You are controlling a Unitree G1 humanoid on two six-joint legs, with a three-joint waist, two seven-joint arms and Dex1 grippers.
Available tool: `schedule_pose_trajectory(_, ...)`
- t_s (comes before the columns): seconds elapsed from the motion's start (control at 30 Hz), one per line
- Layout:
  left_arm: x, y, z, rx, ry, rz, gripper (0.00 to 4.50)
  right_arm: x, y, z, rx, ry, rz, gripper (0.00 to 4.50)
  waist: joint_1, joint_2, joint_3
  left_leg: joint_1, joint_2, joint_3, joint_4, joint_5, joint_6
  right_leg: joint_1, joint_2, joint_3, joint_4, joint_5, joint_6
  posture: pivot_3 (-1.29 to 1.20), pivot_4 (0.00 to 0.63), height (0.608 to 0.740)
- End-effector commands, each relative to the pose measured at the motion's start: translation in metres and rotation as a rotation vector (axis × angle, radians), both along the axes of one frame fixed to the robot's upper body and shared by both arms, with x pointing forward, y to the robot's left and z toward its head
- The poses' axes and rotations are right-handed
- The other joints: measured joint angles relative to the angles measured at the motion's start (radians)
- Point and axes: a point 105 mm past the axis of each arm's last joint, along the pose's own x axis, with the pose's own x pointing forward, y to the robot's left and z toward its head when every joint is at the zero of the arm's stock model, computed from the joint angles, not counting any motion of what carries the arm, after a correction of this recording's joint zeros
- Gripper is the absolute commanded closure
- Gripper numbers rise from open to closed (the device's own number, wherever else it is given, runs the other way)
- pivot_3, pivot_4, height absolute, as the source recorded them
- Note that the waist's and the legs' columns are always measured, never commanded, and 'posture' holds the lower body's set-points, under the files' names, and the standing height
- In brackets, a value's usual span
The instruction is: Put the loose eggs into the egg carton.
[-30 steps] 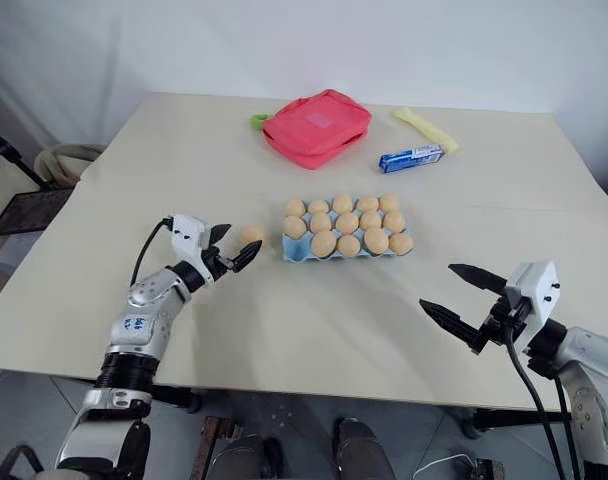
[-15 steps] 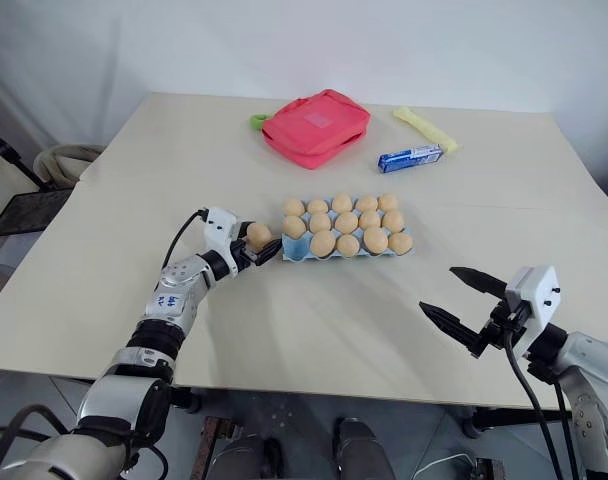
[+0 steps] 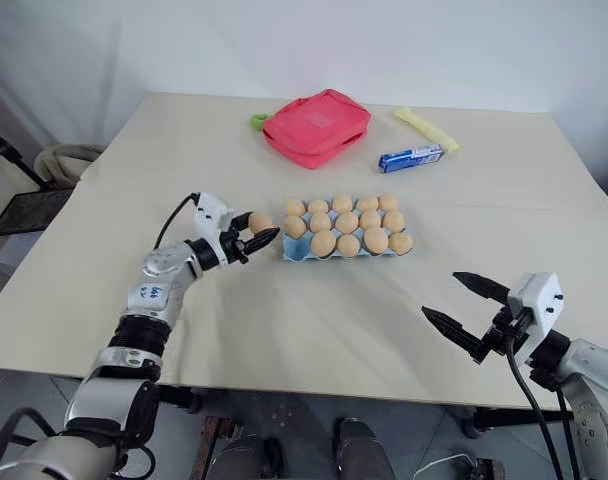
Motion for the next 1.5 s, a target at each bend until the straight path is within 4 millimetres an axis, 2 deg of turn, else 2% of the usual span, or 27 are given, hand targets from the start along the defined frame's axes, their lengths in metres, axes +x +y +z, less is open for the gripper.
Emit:
schedule_pose_trajectory(0.03,-0.013,-0.021,0.011,0.048,0.004,-0.153,2.12,-0.003,-0.001,0.011,0.004,-0.062,-0.009,0.0,0.001,0.0,0.0,0.0,0.0,0.0,0.0,0.0,0.0,0.0,0.0,0.0,0.0,0.0,0.0,0.0,0.15,0.74)
schedule_pose_trajectory(0.37,-0.003,-0.043,0.007,0.092,0.032,-0.235,2.12,-0.013,-0.007,0.006,0.015,-0.071,-0.062,0.0,-0.002,0.0,0.0,0.0,0.0,-0.001,0.002,0.0,0.001,0.0,0.0,0.001,0.001,0.0,0.0,0.0,0.15,0.74)
schedule_pose_trajectory(0.6,0.004,-0.048,0.005,0.097,0.037,-0.235,0.02,-0.014,-0.009,0.004,0.021,-0.074,-0.09,0.0,-0.001,0.0,0.0,0.0,0.0,0.0,0.002,0.0,0.001,0.0,0.001,0.001,0.002,0.0,0.0,0.0,0.15,0.74)
schedule_pose_trajectory(0.8,0.006,-0.039,0.016,0.077,0.008,-0.211,0.02,-0.015,-0.013,0.002,0.021,-0.074,-0.099,0.0,-0.001,0.0,0.0,0.0,0.0,0.0,0.002,0.0,0.001,0.0,0.0,0.001,0.001,0.0,0.0,0.0,0.15,0.74)
schedule_pose_trajectory(1.0,0.002,-0.012,0.035,0.03,0.014,-0.184,0.02,-0.013,-0.016,0.0,0.023,-0.08,-0.097,0.0,-0.003,0.0,0.0,0.0,0.0,0.0,0.002,0.0,0.001,-0.001,0.001,0.001,0.002,0.0,0.0,0.0,0.15,0.74)
schedule_pose_trajectory(1.17,-0.015,0.026,0.052,0.048,-0.014,-0.182,0.02,-0.009,-0.021,0.0,0.011,-0.083,-0.084,0.0,-0.006,0.0,0.0,0.001,0.001,0.0,0.001,0.001,-0.001,-0.001,0.001,0.001,0.003,-0.001,-0.001,0.0,0.15,0.74)
schedule_pose_trajectory(1.27,-0.021,0.057,0.061,0.119,-0.036,-0.122,0.02,-0.006,-0.027,0.003,-0.006,-0.087,-0.078,0.0,-0.002,0.0,0.0,0.0,0.001,0.0,0.002,0.001,-0.002,-0.001,0.001,0.0,0.004,-0.001,-0.001,0.0,0.15,0.74)
schedule_pose_trajectory(1.4,-0.035,0.089,0.064,0.174,0.011,-0.089,0.02,0.0,-0.032,0.011,-0.032,-0.095,-0.052,0.0,-0.004,0.0,0.0,0.001,0.0,0.0,0.002,0.001,-0.001,-0.001,0.0,0.001,0.004,-0.001,-0.001,0.0,0.15,0.74)
schedule_pose_trajectory(1.5,-0.05,0.099,0.062,0.174,0.06,-0.12,0.02,0.008,-0.034,0.02,-0.048,-0.107,-0.034,0.0,-0.004,0.0,0.0,0.001,0.0,0.0,0.002,0.001,-0.001,-0.001,0.0,0.001,0.004,-0.001,-0.002,0.0,0.15,0.74)
